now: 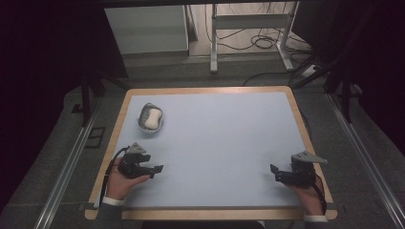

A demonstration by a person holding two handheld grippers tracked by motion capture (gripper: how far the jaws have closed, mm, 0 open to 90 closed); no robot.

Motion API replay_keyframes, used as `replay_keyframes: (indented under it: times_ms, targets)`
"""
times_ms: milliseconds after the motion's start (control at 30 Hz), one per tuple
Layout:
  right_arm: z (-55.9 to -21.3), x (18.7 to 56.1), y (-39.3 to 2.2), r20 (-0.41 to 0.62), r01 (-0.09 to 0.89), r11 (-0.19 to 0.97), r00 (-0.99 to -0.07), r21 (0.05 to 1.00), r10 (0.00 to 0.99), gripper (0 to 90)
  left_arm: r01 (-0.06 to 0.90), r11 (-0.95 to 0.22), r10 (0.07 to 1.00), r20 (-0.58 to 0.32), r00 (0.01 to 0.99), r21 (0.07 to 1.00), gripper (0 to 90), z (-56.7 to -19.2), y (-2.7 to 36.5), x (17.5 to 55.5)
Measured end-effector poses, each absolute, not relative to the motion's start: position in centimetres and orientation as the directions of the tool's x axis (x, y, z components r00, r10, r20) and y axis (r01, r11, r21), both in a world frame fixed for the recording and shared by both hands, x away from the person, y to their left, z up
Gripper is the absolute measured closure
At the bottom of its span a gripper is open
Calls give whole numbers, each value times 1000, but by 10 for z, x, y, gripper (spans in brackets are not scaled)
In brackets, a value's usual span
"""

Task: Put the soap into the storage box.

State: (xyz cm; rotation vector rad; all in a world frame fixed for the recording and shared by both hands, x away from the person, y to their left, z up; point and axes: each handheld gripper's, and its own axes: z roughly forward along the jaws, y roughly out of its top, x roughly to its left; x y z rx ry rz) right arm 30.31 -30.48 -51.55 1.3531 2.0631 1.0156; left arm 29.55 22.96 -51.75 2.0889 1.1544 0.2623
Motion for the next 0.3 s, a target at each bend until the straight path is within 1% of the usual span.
replay_keyframes:
  times_ms: [300]
  targets:
    - [-515, 303, -305, 5, 562, 247, -408, 790, 913, 106, 642, -327, 792, -169, 586, 693, 270, -516, 227, 292]
